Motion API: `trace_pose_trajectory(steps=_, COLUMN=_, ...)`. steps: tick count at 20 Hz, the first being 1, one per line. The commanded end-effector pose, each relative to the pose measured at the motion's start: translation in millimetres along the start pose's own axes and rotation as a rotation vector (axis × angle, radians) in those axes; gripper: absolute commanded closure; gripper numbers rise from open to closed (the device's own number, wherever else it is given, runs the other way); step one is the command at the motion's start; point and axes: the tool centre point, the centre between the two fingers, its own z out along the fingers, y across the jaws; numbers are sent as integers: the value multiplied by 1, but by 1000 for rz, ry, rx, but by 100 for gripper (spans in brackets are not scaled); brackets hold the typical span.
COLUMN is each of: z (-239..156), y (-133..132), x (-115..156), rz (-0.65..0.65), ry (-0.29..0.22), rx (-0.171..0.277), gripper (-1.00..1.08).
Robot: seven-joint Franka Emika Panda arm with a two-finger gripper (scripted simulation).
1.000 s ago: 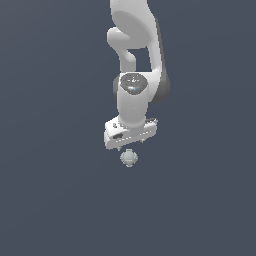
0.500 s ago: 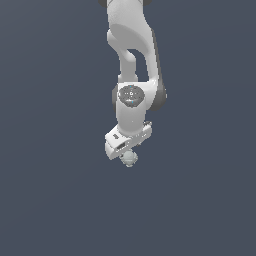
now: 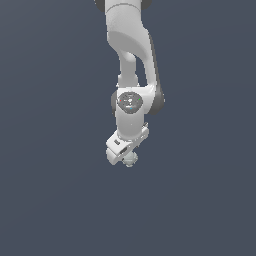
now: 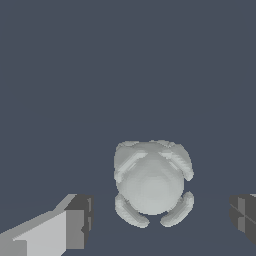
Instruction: Pick up the object and move it to a goal position.
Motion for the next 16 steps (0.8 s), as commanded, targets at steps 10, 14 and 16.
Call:
trace_pose_trajectory(steps=10, z=12, y=0, x=0, rz=-20, ry=0, rx=1, gripper=-92)
trace_pose_trajectory(steps=14, z=34, y=-1, x=0, rz=-23, ry=0, rx=1, gripper=-92)
trace_pose_trajectory(steps=16, z=43, y=-1, x=-1, rz=-24, ry=0, rx=1, gripper=-92)
